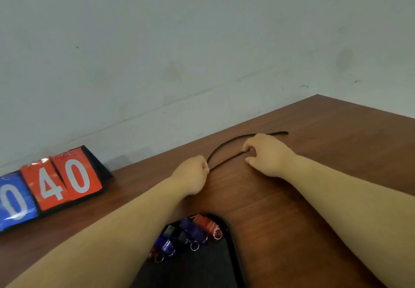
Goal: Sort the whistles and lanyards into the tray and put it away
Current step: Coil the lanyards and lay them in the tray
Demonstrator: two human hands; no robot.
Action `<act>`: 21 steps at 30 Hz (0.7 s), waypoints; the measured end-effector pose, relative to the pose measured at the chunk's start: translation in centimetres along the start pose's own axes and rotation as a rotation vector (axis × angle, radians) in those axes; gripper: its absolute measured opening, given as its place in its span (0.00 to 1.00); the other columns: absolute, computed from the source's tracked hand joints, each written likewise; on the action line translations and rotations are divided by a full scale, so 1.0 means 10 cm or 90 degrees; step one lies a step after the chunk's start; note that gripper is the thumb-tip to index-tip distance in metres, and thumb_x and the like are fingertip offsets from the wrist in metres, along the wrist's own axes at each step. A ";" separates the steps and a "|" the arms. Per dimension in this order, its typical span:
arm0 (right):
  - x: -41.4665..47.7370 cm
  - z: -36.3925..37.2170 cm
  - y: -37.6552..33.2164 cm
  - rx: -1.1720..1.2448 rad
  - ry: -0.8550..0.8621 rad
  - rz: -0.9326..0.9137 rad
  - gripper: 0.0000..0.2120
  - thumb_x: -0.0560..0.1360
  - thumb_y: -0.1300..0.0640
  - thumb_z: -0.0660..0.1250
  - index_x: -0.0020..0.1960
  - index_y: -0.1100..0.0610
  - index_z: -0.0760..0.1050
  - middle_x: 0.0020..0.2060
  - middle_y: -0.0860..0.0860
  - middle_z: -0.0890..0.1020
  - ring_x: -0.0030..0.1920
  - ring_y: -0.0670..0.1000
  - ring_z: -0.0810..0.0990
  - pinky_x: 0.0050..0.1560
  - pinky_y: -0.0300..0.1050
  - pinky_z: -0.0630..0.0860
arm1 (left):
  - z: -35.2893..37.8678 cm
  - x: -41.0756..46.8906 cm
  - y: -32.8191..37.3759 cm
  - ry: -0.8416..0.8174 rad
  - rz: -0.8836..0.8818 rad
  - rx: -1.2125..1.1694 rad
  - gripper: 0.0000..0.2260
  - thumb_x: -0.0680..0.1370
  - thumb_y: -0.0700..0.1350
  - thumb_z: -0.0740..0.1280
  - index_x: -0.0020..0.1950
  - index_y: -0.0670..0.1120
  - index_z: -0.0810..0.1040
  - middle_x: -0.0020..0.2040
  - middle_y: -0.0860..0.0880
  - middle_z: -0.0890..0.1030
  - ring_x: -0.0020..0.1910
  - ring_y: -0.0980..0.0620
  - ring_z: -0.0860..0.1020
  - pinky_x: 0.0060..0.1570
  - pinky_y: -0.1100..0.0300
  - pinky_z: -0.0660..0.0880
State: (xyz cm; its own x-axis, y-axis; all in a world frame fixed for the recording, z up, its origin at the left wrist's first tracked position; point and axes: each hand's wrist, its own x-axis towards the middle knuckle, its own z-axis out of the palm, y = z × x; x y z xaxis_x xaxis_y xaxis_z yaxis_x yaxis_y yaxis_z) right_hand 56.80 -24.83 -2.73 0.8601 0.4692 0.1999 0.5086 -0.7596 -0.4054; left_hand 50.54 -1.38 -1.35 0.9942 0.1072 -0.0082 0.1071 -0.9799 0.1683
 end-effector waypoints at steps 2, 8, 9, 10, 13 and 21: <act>-0.01 0.01 -0.03 -0.045 -0.011 -0.006 0.25 0.80 0.44 0.66 0.76 0.44 0.67 0.72 0.49 0.71 0.71 0.57 0.68 0.69 0.54 0.70 | -0.06 -0.06 -0.01 -0.007 0.015 -0.009 0.07 0.84 0.47 0.61 0.47 0.54 0.73 0.49 0.51 0.80 0.47 0.50 0.77 0.47 0.55 0.73; -0.07 0.04 -0.15 -0.053 -0.062 -0.057 0.16 0.80 0.42 0.64 0.68 0.40 0.75 0.64 0.42 0.80 0.67 0.50 0.75 0.67 0.54 0.72 | -0.38 -0.50 -0.04 0.032 0.068 -0.144 0.05 0.84 0.47 0.64 0.50 0.54 0.78 0.42 0.54 0.85 0.43 0.60 0.83 0.47 0.59 0.78; -0.10 0.03 -0.18 -0.041 -0.056 -0.067 0.11 0.80 0.44 0.66 0.62 0.40 0.78 0.59 0.40 0.82 0.62 0.48 0.78 0.65 0.53 0.75 | -0.46 -0.58 -0.06 0.049 0.071 -0.163 0.05 0.83 0.47 0.65 0.49 0.55 0.79 0.41 0.55 0.85 0.42 0.61 0.83 0.49 0.58 0.79; -0.14 0.03 -0.21 -0.032 -0.061 -0.071 0.08 0.79 0.45 0.67 0.57 0.41 0.80 0.55 0.40 0.82 0.57 0.46 0.80 0.62 0.51 0.77 | -0.55 -0.67 -0.09 0.069 0.069 -0.179 0.05 0.83 0.48 0.65 0.49 0.56 0.79 0.41 0.55 0.85 0.42 0.60 0.83 0.50 0.57 0.80; -0.26 0.04 -0.36 0.006 -0.094 -0.072 0.03 0.78 0.47 0.69 0.52 0.41 0.80 0.48 0.40 0.83 0.49 0.42 0.80 0.56 0.45 0.80 | -0.75 -0.94 -0.27 0.126 0.048 -0.263 0.05 0.82 0.46 0.68 0.48 0.55 0.81 0.42 0.54 0.85 0.41 0.59 0.84 0.54 0.53 0.81; -0.44 -0.25 -1.11 0.186 -0.007 -0.091 0.02 0.78 0.48 0.71 0.46 0.42 0.80 0.43 0.40 0.83 0.46 0.39 0.80 0.45 0.36 0.71 | -0.90 -1.69 -1.23 0.283 -0.090 -0.388 0.05 0.82 0.45 0.68 0.50 0.53 0.83 0.41 0.50 0.86 0.44 0.54 0.83 0.50 0.58 0.78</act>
State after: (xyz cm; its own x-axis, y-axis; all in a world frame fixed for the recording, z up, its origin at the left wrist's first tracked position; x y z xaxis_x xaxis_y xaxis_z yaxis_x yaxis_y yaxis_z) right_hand 47.43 -19.60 3.11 0.7791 0.5681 0.2650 0.5909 -0.5246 -0.6129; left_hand 32.37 10.33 5.59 0.8603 0.4081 0.3056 0.0797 -0.6997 0.7099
